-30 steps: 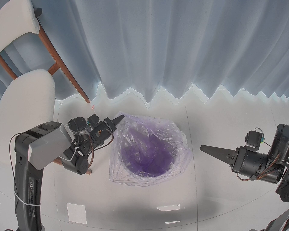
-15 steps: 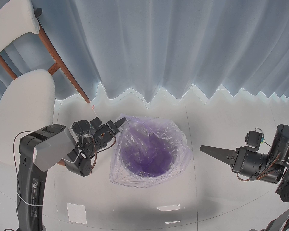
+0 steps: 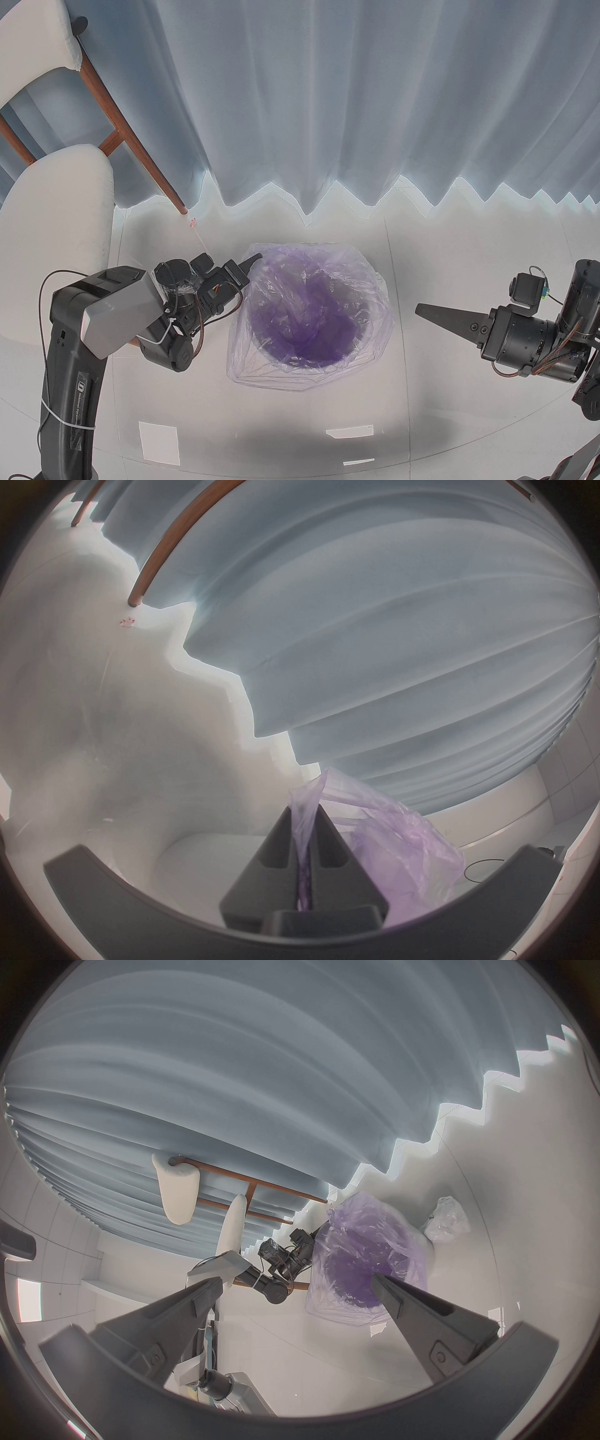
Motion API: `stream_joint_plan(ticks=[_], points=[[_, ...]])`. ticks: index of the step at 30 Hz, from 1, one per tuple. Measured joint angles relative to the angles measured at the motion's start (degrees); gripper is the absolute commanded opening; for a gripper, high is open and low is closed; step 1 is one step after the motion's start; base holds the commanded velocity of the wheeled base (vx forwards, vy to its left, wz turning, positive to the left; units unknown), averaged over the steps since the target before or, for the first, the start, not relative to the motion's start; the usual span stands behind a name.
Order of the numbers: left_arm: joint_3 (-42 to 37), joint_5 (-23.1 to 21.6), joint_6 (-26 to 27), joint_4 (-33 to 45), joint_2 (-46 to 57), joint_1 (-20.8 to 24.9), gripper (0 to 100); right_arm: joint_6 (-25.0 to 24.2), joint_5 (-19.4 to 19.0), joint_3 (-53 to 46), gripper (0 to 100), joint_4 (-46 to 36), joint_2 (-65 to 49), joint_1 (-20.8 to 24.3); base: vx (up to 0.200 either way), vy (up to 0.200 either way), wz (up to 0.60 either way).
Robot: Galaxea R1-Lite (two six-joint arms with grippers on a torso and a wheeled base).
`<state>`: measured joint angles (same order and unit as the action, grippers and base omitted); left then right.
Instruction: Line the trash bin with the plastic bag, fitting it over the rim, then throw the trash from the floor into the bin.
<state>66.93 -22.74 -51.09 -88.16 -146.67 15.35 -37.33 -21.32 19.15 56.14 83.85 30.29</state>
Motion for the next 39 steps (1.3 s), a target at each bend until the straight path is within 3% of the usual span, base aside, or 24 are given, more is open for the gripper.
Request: stream_joint_plan(ticks=[13, 25, 36, 37, 39], points=[[1.6, 1.6, -1.5, -0.1, -2.4, -0.2, 0, 0.1, 0.0, 0.0, 100, 0.0, 0.0, 0.0, 0.000, 0.000, 0.00], [3.0, 1.5, -11.0, 0.0, -5.2, -1.7, 0, 0.2, 0.0, -0.1, 100, 0.0, 0.0, 0.0, 0.000, 0.000, 0.00], [3.8, 1.7, -9.0, -0.1, -6.8, -0.6, 0, 0.6, 0.0, -0.2, 100, 0.0, 0.1, 0.2, 0.000, 0.000, 0.00], [3.7, 1.6, -8.7, -0.1, -6.8, -0.3, 100, 0.7, 0.0, -0.3, 100, 0.0, 0.1, 0.3, 0.000, 0.000, 0.00], [3.5, 1.6, -8.4, 0.0, -6.7, 0.0, 100, 0.8, 0.1, -0.3, 100, 0.0, 0.1, 0.4, 0.000, 0.000, 0.00]])
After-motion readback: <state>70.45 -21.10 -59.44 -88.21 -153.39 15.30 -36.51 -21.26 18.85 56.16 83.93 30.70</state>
